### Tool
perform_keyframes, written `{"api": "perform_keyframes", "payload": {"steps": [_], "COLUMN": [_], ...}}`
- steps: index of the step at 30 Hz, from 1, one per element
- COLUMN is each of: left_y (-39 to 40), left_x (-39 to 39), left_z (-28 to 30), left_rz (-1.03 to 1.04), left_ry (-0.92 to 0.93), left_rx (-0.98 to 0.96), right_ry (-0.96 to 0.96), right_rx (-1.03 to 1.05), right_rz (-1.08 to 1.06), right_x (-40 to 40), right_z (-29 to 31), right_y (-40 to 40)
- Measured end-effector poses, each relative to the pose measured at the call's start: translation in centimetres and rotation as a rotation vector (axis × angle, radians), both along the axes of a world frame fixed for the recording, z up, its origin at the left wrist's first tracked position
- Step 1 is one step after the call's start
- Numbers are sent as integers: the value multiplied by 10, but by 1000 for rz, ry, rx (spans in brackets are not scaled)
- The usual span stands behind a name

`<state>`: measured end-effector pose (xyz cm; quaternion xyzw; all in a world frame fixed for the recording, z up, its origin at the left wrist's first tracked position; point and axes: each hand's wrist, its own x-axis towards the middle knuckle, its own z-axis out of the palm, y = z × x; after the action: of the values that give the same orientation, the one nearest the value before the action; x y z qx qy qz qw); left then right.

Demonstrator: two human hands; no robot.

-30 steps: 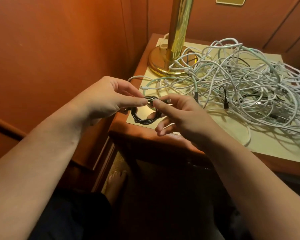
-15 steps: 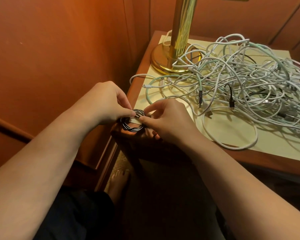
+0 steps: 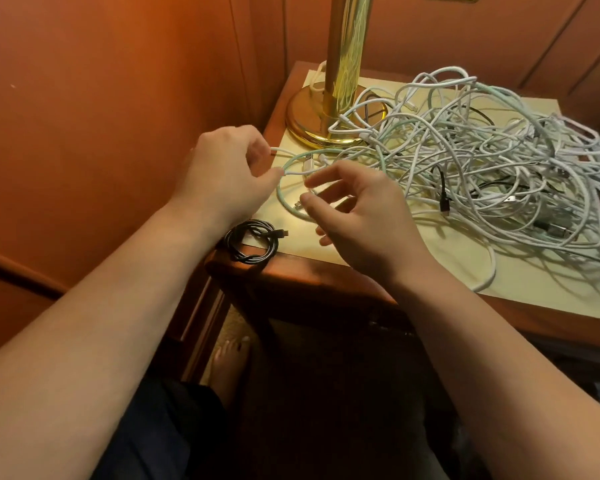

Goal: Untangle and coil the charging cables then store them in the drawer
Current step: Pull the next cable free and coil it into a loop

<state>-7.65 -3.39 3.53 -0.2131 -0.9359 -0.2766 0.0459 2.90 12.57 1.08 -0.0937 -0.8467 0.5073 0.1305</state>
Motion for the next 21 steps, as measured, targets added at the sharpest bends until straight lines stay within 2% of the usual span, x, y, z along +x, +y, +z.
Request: {"api": "perform_keyframes", "payload": {"steps": [3,7,13,16,18,21], "left_y": [22,47,64,63,60,54], "left_x": [-6,-6,0,2,-1,-3], "left_z": [-6,-16,-14,-8,-3,2], "left_rz": [-40,-69,-69,-69,-80,-145], "left_ry": [72,39,94,103,-17,-271], "left_rx": [-89,-324,-440,-239,26,305], "right_ry": [30,42,14,-54,-84,-74], "right_rx": [-13,-1,156,194,205,163], "right_rz": [-44,-103,-72,2,25,21], "right_x": [-7,-18,-25,-27,-29,-33], "right_z": [-1,-2,-6,-7,-6,-8], "right_y": [9,18,27,33,36,41]}}
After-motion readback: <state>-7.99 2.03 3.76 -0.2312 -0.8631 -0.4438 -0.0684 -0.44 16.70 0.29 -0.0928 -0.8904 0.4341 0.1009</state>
